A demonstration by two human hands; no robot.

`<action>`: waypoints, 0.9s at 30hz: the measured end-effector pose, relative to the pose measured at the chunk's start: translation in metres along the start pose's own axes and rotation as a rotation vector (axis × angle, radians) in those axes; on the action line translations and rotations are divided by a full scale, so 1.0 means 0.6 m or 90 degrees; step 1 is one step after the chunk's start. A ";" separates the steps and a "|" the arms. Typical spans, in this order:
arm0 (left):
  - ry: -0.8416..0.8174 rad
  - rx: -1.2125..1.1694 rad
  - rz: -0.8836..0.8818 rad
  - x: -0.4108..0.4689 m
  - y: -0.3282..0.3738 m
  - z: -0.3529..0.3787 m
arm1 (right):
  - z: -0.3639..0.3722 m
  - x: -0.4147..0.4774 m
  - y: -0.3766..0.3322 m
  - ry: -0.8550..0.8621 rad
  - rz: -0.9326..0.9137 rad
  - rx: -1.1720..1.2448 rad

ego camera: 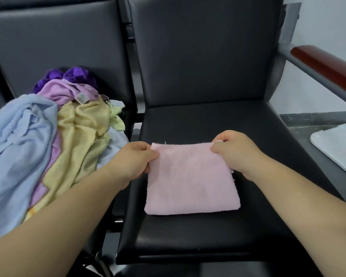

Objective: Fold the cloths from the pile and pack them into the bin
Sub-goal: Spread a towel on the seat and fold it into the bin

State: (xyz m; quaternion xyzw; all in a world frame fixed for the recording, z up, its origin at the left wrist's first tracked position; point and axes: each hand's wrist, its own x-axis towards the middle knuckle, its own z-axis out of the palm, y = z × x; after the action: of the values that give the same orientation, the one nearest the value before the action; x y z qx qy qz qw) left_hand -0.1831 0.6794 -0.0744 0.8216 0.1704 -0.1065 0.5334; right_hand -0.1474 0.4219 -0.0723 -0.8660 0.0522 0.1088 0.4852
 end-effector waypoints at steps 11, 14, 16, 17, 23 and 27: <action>0.213 0.259 0.079 0.071 -0.022 0.050 | 0.023 0.076 0.036 0.089 -0.007 -0.206; 0.193 0.344 0.028 0.064 -0.020 0.045 | 0.009 0.077 0.024 -0.027 0.101 -0.340; 0.097 0.399 -0.014 0.056 -0.016 0.042 | 0.004 0.065 0.012 -0.101 0.137 -0.348; 0.047 0.410 -0.026 0.054 -0.015 0.041 | 0.008 0.057 0.007 -0.121 0.141 -0.333; 0.030 0.126 -0.013 0.015 -0.003 0.047 | 0.026 0.013 -0.016 -0.136 0.113 -0.094; 0.109 0.089 0.131 -0.042 0.071 0.088 | -0.071 -0.037 -0.062 -0.008 -0.044 -0.157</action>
State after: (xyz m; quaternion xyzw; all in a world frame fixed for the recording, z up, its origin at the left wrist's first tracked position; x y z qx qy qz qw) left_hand -0.1890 0.6111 -0.0515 0.8758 0.1225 0.0075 0.4667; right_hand -0.1559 0.4046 -0.0147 -0.9196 0.0056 0.1030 0.3791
